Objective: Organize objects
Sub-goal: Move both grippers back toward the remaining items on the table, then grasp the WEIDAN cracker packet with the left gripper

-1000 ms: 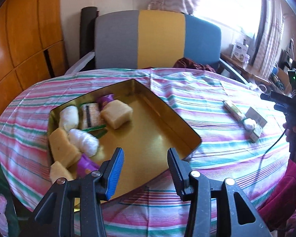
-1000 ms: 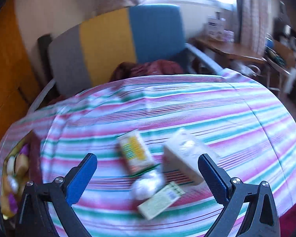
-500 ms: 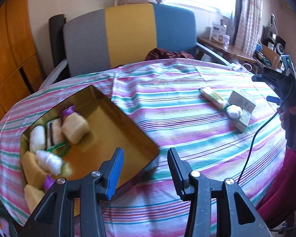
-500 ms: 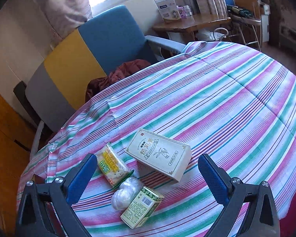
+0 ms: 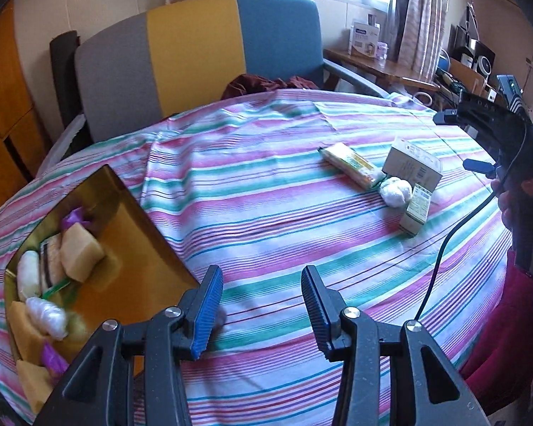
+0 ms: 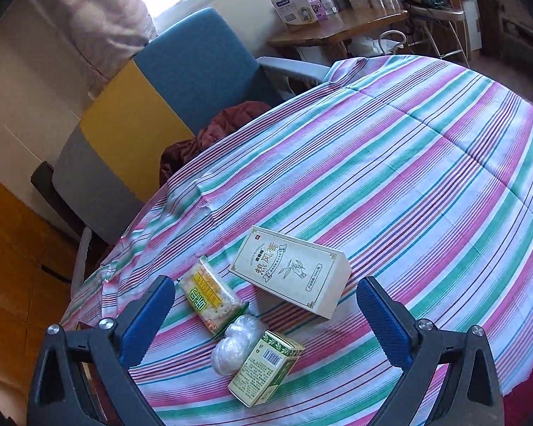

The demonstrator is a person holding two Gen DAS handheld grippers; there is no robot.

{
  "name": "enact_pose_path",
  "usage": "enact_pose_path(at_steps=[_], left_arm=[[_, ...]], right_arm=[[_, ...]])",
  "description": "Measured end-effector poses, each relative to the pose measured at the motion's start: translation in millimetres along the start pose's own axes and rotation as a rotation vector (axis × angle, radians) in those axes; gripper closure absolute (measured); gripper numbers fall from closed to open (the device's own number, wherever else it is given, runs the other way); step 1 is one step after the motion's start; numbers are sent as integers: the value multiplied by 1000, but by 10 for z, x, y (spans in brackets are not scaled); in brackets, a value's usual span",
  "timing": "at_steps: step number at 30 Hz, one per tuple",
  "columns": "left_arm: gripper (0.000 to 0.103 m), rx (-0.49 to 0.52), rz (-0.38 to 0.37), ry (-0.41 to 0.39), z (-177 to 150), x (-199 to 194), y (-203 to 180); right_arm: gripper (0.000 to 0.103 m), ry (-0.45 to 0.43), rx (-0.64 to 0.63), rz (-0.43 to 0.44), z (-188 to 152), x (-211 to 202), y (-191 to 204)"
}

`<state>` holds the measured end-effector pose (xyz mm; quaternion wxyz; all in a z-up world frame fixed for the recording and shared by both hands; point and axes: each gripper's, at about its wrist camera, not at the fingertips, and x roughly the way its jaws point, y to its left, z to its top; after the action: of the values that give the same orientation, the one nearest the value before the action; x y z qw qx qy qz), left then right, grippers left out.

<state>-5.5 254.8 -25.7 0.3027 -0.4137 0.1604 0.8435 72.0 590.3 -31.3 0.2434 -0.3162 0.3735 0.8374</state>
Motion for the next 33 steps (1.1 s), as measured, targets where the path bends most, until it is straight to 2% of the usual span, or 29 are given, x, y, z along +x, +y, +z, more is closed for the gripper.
enact_pose_path(at_steps=[10,19,26,31,33], left_arm=[[57,-16,-75,72,162,343,-166],[57,-91,-179,136,597,772,-378],[47,-147,-258,195,988,1204,-627],[41,-188,-270,224,1253,1494,-789],[35,-191,-253,222,1364,1604,-850]], right_arm=[[0,-21,76,6,46,-59,-137],[0,-12,127,32,65,-62,-201],[0,4,132,65,63,-46,-192],[0,22,115,90,57,-23,-147],[0,21,107,93,56,-30,-131]])
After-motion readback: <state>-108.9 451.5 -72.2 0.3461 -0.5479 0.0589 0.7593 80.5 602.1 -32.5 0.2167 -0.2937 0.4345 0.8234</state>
